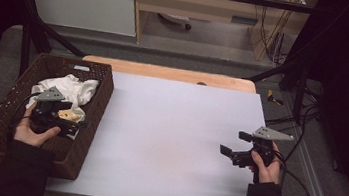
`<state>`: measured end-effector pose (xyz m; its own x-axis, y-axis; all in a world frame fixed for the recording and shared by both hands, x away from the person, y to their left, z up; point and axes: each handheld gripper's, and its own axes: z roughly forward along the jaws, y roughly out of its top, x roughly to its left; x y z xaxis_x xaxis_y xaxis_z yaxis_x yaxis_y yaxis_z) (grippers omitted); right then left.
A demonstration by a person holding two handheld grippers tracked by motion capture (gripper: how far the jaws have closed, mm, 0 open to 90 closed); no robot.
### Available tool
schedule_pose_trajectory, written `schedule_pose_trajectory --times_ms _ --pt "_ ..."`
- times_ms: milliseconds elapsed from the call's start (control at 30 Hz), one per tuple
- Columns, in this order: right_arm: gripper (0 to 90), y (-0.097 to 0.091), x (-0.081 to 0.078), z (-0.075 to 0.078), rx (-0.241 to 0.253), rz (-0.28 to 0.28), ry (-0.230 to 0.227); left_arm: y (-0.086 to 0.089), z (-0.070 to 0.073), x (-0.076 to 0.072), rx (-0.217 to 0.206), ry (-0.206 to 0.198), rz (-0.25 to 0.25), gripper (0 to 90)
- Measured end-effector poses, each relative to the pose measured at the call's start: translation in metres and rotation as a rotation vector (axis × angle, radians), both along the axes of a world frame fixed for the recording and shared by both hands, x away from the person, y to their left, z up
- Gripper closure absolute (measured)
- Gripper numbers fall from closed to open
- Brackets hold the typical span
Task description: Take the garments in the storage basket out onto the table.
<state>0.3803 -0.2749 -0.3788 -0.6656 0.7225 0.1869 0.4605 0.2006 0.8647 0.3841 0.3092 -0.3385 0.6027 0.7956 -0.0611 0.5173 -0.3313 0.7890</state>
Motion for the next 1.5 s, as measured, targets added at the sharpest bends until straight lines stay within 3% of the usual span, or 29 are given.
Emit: schedule_pose_trajectory --times_ms 500,867,1100,1333,1500 --pt "0.6 -0.001 0.001 -0.002 0.0 0.004 0.005 0.02 -0.004 0.011 0.017 0.009 0.101 2.6" --pt "0.6 0.002 0.003 -0.003 -0.009 0.006 0.011 0.028 -0.011 0.024 0.081 0.052 0.196 4.0" --pt "0.6 0.002 0.003 -0.003 -0.011 0.003 0.013 0.029 -0.007 0.025 0.092 0.06 0.194 4.0" --pt "0.6 0.004 0.004 -0.005 -0.023 0.006 0.015 0.038 0.01 0.028 0.078 0.05 0.2 3.9" --pt "0.6 0.004 0.004 -0.005 -0.024 0.006 0.018 0.044 0.014 0.036 0.099 0.056 0.217 3.9"
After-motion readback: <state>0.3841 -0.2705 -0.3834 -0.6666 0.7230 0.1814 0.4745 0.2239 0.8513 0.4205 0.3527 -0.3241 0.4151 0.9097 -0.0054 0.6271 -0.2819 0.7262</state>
